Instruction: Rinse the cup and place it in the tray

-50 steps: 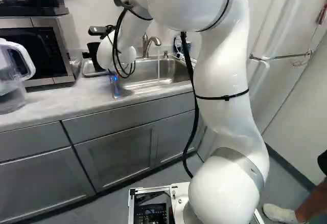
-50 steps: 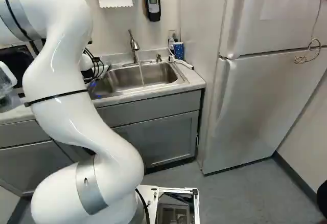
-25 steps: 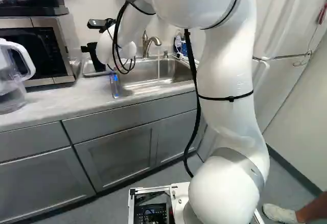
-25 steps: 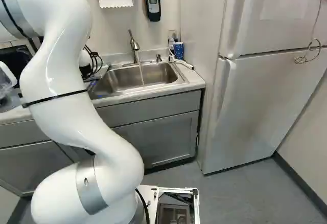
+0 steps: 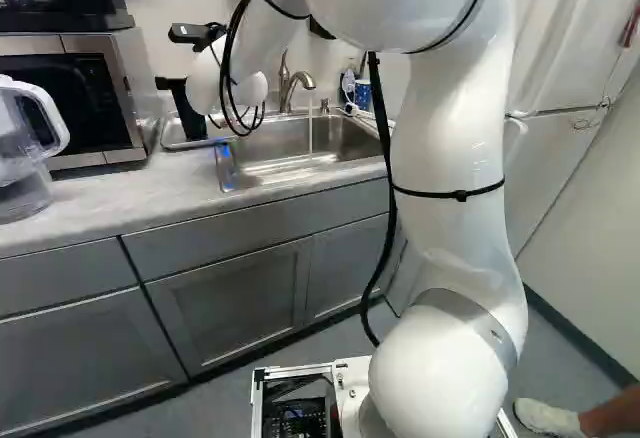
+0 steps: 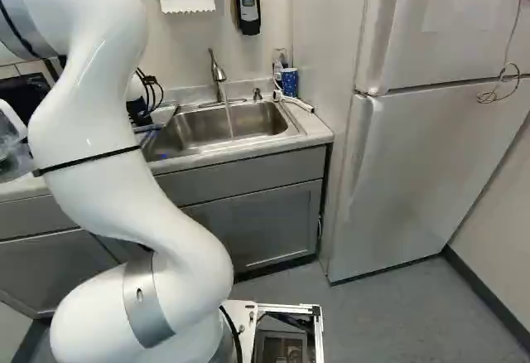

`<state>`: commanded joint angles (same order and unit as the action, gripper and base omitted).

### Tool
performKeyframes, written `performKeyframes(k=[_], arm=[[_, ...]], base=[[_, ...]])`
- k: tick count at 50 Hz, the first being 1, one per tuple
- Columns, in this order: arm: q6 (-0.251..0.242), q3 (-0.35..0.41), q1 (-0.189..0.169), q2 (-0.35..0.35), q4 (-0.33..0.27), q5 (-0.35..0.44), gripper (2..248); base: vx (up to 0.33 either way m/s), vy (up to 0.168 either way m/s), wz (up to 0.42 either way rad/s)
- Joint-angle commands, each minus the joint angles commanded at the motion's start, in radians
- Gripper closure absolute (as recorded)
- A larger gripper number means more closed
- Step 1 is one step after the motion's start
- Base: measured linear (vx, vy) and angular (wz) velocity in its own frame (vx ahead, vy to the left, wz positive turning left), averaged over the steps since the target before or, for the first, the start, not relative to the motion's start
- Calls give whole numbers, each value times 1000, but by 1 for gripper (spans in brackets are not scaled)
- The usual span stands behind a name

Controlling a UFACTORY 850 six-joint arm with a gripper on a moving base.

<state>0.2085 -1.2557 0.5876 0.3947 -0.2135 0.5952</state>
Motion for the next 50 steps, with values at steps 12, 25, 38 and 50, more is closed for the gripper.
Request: performKeyframes(k=[12, 25, 38, 50], arm=[[0, -5, -3, -18, 0, -32, 3], [0, 9, -18, -52, 0, -68, 3], [0, 26, -36, -91, 0, -88, 3], [0, 42, -55, -127, -4, -88, 3]], base=[[0, 0, 0], [0, 0, 0], [0, 0, 0], [0, 0, 0]])
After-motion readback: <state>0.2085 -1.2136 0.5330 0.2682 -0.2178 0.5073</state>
